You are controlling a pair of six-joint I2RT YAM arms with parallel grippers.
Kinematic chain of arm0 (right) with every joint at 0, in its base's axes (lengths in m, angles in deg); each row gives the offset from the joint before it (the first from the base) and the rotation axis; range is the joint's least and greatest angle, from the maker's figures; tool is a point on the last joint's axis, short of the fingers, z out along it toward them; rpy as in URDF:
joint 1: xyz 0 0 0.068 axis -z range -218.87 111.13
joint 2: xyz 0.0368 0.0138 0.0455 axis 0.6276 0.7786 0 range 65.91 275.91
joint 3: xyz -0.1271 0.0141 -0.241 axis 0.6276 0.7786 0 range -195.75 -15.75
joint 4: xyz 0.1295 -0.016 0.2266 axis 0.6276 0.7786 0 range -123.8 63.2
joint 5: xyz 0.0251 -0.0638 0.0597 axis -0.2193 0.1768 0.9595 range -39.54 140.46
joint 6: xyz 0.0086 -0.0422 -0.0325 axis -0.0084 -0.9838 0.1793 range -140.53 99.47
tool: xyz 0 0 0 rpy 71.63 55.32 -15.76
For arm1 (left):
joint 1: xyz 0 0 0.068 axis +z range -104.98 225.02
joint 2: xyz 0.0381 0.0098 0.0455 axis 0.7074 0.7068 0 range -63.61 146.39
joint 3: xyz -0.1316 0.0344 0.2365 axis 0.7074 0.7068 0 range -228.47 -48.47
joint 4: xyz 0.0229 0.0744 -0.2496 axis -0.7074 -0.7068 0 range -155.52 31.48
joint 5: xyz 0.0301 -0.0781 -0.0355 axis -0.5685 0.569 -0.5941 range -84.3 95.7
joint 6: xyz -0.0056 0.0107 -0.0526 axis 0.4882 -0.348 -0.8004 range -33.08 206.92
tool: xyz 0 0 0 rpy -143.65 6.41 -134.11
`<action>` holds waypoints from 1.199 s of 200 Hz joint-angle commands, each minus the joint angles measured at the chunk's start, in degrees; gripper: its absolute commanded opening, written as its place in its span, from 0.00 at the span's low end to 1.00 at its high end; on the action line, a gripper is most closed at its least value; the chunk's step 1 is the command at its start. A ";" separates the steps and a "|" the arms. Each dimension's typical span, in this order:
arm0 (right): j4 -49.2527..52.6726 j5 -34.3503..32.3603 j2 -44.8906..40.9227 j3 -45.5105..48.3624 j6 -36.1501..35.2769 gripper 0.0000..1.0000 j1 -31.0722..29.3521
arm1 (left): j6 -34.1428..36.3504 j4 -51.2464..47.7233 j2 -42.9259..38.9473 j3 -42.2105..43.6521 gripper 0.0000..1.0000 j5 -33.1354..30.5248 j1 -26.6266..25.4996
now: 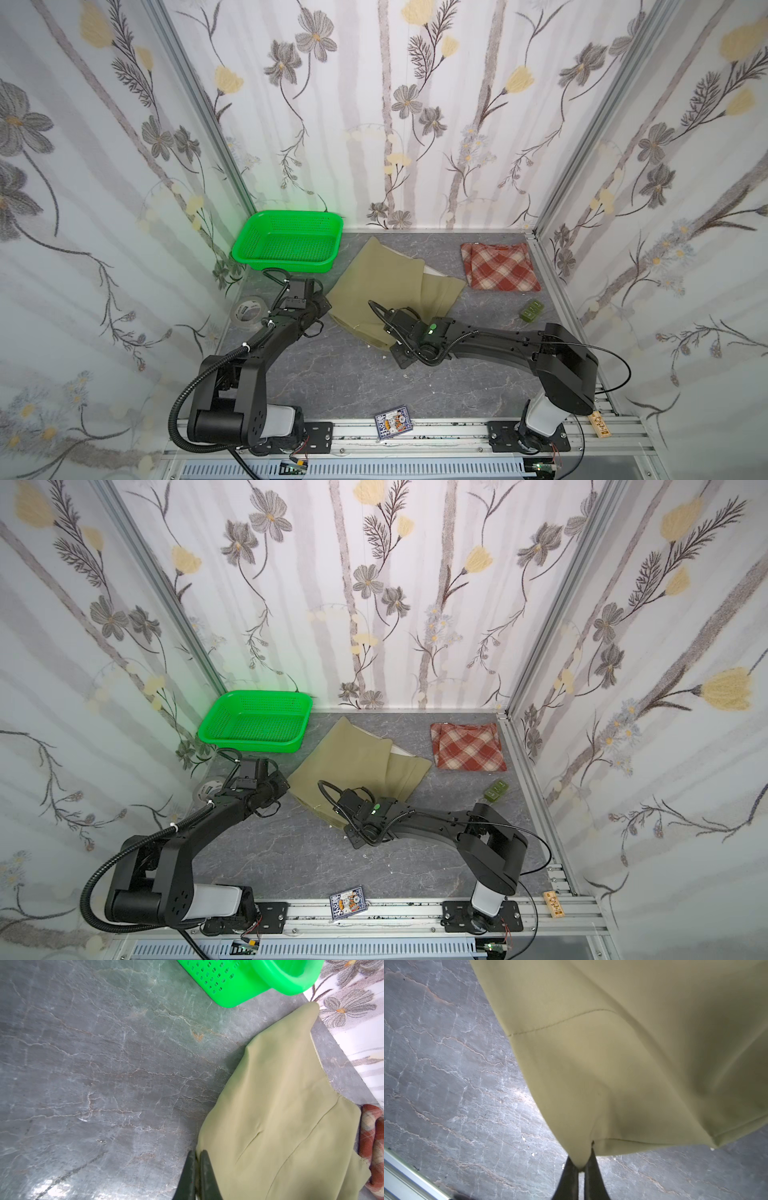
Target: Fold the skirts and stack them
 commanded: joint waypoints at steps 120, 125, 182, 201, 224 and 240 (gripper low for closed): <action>14.13 0.80 -18.31 -28.45 -19.45 0.00 21.12 | -3.12 -9.59 -4.98 -36.86 0.00 0.75 0.53; 14.29 0.74 -18.62 -29.07 -19.69 0.00 21.16 | -3.11 -9.89 -5.09 -37.90 0.00 0.88 0.61; 14.35 2.86 -20.94 -32.02 -19.38 0.00 22.62 | -2.53 -10.92 -5.41 -44.18 0.00 3.74 0.53; 13.41 4.23 -20.46 -31.20 -19.37 0.00 24.52 | -1.64 -10.92 -3.46 -45.69 0.00 3.36 0.59; 10.23 6.02 -19.18 -29.69 -19.86 0.00 28.04 | -1.35 -10.83 1.49 -49.20 0.00 3.58 0.59; 6.95 8.00 -17.70 -29.46 -20.05 0.00 31.16 | -0.94 -10.74 6.26 -53.28 0.00 3.70 0.51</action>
